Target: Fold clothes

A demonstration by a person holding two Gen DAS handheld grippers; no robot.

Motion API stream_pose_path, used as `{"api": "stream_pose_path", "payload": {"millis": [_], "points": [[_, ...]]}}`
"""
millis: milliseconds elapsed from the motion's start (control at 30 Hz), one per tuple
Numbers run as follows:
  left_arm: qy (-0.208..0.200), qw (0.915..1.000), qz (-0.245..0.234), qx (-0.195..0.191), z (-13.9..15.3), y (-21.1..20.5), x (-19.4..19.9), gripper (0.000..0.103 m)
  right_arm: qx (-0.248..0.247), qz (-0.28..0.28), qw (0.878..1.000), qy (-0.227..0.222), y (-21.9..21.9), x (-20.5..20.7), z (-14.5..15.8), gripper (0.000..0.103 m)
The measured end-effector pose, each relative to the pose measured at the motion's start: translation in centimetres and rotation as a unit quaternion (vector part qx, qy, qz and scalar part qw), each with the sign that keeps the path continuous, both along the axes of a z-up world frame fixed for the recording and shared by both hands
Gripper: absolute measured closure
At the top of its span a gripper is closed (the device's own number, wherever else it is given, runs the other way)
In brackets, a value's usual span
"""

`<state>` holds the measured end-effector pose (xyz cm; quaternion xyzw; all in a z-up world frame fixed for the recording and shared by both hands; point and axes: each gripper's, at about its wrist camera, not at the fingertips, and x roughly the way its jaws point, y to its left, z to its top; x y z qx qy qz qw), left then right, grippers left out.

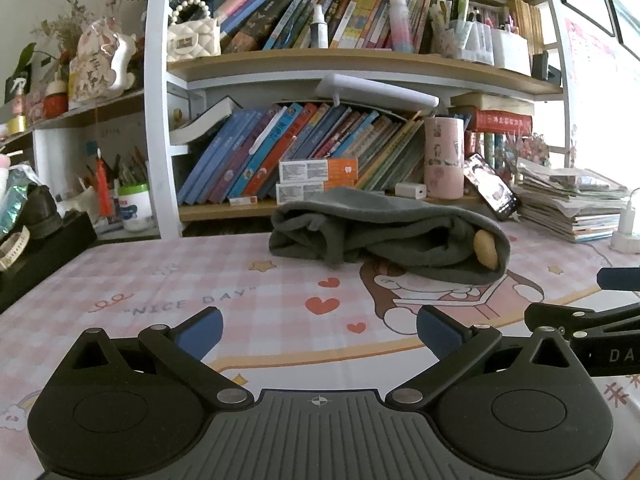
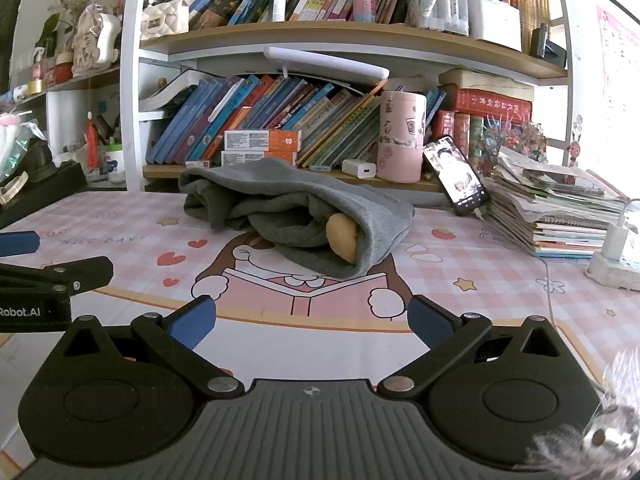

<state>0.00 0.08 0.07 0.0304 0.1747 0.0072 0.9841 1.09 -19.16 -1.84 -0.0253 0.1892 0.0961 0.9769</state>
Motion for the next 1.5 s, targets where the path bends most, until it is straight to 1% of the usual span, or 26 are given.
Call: {"api": "stream_pose_path", "payload": {"millis": [167,367,567,800,933,1267,1500], "points": [[-0.003,1.0000,0.003,-0.002,0.0,0.0,0.0,0.000,-0.001,0.000,1.000,-0.002,0.0,0.0,0.1,0.000],[-0.020,0.9997,0.010,-0.003,0.2,0.3,-0.6,0.000,-0.011,-0.001,1.000,-0.014,0.3,-0.4,0.1,0.000],[-0.034,0.9993,0.009,-0.009,0.4,0.5,-1.0,0.000,-0.016,0.004,0.999,-0.035,0.5,-1.1,0.3,0.000],[-0.040,0.9990,0.017,0.007,0.3,-0.1,-1.2,0.000,-0.020,0.009,0.998,-0.052,0.8,-1.6,0.4,0.000],[-0.051,0.9985,0.011,0.013,0.3,-0.4,-1.6,0.000,-0.019,0.005,0.999,-0.047,0.8,-1.4,0.4,0.000],[-0.038,0.9992,0.010,0.001,0.3,0.0,-1.2,0.000,-0.022,0.003,0.998,-0.052,0.9,-1.5,0.4,0.000],[-0.038,0.9992,0.008,0.006,0.3,-0.2,-1.2,0.000,-0.017,0.001,0.998,-0.052,0.7,-1.6,0.4,0.000]]}}
